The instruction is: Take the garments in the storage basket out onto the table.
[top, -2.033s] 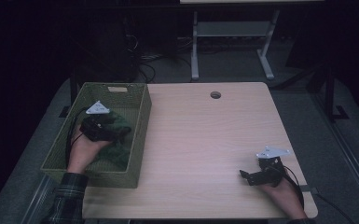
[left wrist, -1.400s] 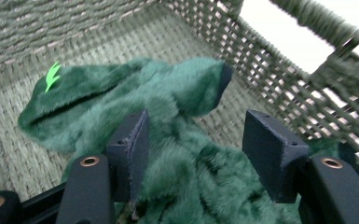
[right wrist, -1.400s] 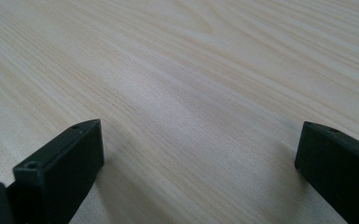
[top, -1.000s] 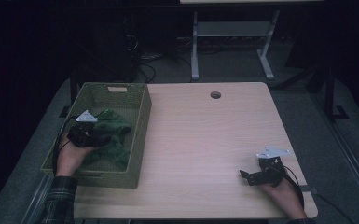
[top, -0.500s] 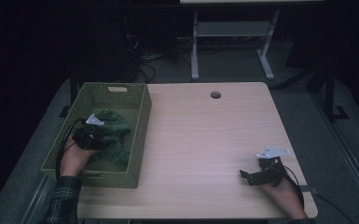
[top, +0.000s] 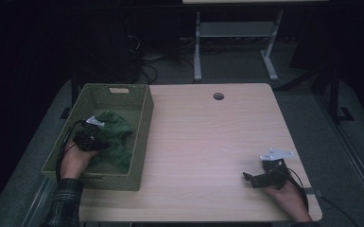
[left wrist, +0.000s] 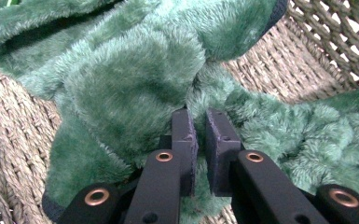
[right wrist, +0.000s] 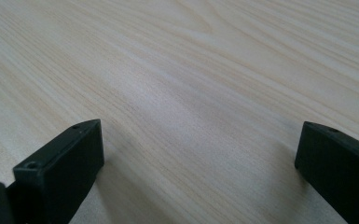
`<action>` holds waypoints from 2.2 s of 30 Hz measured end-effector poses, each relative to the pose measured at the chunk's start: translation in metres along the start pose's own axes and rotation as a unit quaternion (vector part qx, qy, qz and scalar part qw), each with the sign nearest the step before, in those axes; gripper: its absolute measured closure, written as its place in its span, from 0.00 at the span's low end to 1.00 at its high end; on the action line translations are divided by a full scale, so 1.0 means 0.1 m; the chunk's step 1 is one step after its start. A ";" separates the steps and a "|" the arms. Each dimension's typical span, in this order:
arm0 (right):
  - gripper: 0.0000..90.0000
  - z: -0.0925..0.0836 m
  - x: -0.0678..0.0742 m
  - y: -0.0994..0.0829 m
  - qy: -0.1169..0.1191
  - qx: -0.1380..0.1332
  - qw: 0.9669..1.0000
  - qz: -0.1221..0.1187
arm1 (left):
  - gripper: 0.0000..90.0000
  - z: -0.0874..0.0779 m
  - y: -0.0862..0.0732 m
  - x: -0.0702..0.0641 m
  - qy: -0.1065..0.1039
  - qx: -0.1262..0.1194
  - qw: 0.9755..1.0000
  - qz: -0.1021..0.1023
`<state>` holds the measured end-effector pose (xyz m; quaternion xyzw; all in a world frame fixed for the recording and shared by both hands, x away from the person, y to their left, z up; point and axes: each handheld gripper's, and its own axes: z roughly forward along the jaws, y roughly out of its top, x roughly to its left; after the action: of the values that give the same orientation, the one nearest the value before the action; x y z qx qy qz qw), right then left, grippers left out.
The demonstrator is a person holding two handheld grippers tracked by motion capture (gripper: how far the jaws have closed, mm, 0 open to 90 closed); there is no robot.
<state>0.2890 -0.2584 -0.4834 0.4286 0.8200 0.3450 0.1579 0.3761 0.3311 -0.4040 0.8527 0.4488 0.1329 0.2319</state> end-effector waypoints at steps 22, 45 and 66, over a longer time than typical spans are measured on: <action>0.01 0.00 0.00 0.00 0.000 0.000 1.000 0.000 | 0.94 -0.39 0.05 0.02 -0.017 -0.111 0.993 -0.042; 0.01 0.00 0.00 0.00 0.000 0.000 1.000 0.000 | 0.94 -0.96 0.34 0.00 -0.019 -0.202 0.979 -0.037; 0.01 0.00 0.00 0.00 0.000 0.000 1.000 0.000 | 0.95 -1.49 0.71 -0.14 -0.014 -0.259 0.966 -0.004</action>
<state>0.2890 -0.2584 -0.4834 0.4290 0.8197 0.3451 0.1580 0.3535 0.3257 -0.2404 0.7633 0.3993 0.2322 0.4517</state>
